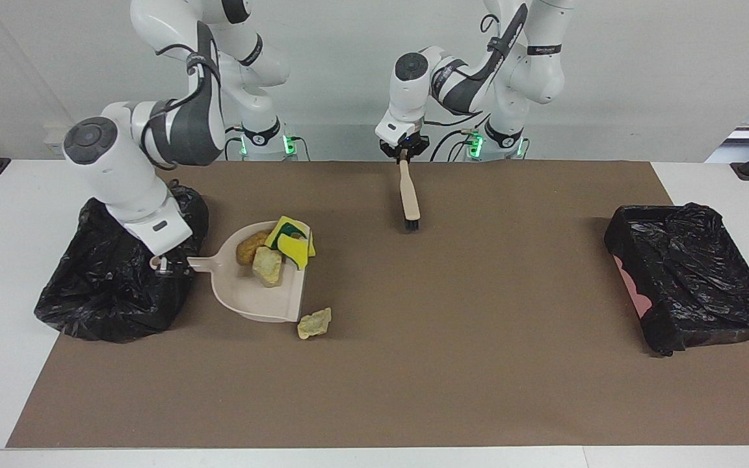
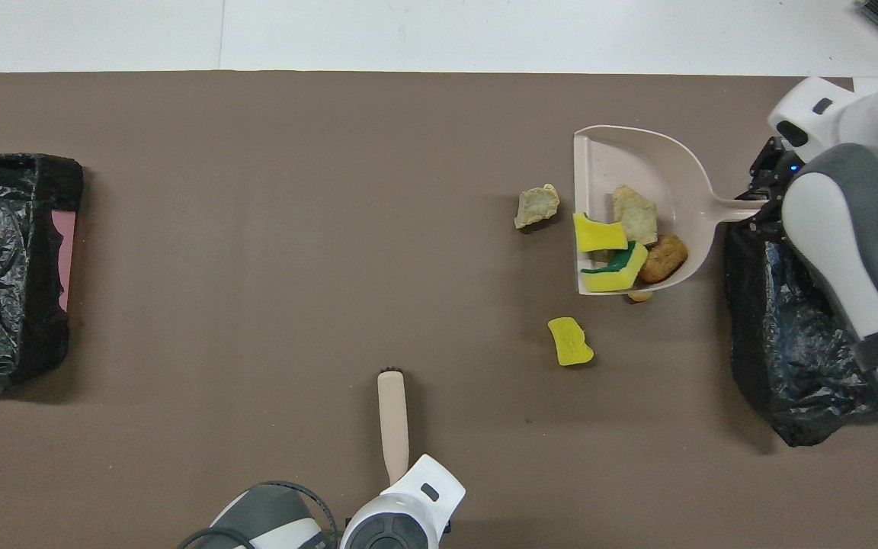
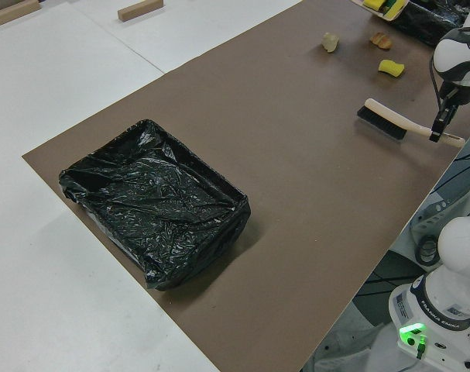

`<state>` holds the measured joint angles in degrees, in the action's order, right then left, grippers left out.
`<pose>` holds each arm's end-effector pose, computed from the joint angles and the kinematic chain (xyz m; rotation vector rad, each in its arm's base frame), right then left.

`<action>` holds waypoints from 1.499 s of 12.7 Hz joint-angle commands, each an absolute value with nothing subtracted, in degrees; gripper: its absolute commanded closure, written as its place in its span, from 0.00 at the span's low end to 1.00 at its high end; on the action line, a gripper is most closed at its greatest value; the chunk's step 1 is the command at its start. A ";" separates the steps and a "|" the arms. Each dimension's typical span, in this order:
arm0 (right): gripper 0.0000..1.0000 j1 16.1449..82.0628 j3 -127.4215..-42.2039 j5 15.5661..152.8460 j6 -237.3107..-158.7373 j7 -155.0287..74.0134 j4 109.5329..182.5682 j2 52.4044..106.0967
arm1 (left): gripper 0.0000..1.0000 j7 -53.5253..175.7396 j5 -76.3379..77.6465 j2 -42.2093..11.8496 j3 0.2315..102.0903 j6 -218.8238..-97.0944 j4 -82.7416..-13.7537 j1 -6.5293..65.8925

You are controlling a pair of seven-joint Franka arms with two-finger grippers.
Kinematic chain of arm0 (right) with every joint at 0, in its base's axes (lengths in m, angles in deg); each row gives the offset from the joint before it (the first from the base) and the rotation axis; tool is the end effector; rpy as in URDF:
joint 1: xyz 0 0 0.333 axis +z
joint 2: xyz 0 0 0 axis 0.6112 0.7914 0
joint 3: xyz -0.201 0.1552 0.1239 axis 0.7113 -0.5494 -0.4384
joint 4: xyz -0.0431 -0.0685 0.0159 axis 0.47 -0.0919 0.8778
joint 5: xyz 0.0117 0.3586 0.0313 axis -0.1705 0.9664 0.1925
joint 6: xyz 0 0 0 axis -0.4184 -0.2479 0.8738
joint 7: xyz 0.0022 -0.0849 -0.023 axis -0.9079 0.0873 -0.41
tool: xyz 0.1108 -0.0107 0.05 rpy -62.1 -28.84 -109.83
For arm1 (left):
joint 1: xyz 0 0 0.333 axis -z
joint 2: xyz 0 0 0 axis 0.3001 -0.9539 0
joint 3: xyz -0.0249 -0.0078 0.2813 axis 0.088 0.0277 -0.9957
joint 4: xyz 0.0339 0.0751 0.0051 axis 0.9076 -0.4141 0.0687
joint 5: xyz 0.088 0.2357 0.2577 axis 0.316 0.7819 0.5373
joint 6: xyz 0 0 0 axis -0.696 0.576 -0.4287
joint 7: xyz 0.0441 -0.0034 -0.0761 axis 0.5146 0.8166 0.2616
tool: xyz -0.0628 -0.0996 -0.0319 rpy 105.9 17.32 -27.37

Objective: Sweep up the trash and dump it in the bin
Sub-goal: 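Tip the dustpan into the black bin with the right gripper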

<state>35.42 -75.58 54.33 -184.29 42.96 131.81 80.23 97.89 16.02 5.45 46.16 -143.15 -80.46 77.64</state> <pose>0.6004 -0.0418 0.4423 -2.2562 -2.1472 0.0330 0.2136 -0.3625 0.3286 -3.1066 0.0018 0.2955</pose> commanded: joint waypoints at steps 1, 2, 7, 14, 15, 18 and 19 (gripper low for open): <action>1.00 29.70 -76.21 51.70 -182.64 48.42 132.12 77.80 | 1.00 98.40 14.55 7.45 45.15 -145.35 -83.19 78.90; 1.00 27.07 -76.29 50.64 -182.82 50.87 132.04 77.45 | 1.00 98.22 14.37 7.36 45.14 -145.52 -83.19 78.90; 1.00 15.37 -76.21 44.94 -185.45 60.82 132.12 76.74 | 0.62 98.40 13.40 7.27 45.14 -145.79 -83.28 78.73; 1.00 11.75 -76.12 24.12 -195.30 57.69 138.09 73.59 | 0.00 95.42 14.79 2.88 44.62 -143.07 -76.00 72.76; 1.00 12.19 -76.12 20.43 -194.95 56.01 139.40 72.97 | 0.00 93.06 17.07 2.62 44.62 -142.80 -74.33 70.14; 1.00 12.54 -76.29 9.62 -194.68 45.22 149.31 66.22 | 0.00 78.41 21.04 1.57 44.62 -140.88 -66.78 59.60; 1.00 12.63 -76.55 8.10 -194.51 44.05 151.52 64.02 | 0.00 73.75 21.48 1.21 44.62 -139.56 -63.62 56.17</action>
<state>12.64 -75.85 12.37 -193.74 48.17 143.19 71.20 81.01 20.06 3.07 44.14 -143.28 -69.85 61.73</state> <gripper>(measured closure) 0.674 0.000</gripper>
